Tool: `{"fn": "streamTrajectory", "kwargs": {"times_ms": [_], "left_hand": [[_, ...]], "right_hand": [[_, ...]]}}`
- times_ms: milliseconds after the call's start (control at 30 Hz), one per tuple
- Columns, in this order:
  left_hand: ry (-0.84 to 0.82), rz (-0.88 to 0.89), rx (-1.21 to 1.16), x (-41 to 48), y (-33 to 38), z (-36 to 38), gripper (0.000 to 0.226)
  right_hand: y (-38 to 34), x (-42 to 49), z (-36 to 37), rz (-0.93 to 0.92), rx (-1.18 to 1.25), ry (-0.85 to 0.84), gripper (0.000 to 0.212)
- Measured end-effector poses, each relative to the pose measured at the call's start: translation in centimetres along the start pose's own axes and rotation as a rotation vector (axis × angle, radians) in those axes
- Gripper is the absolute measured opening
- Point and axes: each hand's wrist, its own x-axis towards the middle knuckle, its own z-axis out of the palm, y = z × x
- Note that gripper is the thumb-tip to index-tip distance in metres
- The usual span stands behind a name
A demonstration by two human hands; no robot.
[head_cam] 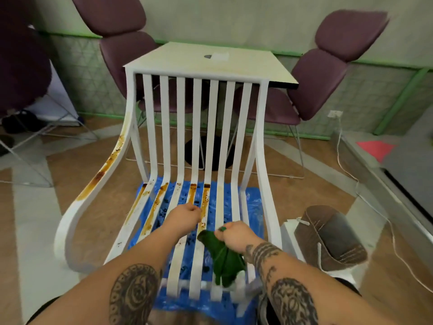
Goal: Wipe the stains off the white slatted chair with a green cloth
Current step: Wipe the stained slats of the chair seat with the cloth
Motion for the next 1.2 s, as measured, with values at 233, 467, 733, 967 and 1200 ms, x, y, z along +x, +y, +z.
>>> {"fn": "streamTrajectory", "kwargs": {"times_ms": [233,467,733,967,1200], "left_hand": [[-0.010,0.059,-0.273,-3.4,3.5,-0.3,0.038],[-0.030,0.192,-0.451,-5.5,6.9,-2.3,0.015],[-0.065,0.337,-0.327,-7.8,10.4,-4.6,0.015],[-0.068,0.348,-0.353,-8.8,11.4,-5.6,0.036],[-0.159,0.263,-0.215,-8.8,9.1,-6.1,0.046]], "right_hand": [[-3.7,-3.1,-5.0,0.048,0.896,0.023,0.031],[-5.3,-4.2,-7.4,-0.096,1.003,0.040,0.030],[-5.7,-5.9,-9.4,-0.281,0.785,0.053,0.056],[-7.8,-6.6,-10.4,-0.300,0.713,0.038,0.029],[-8.7,-6.6,-11.0,-0.224,0.979,0.081,0.028]]}}
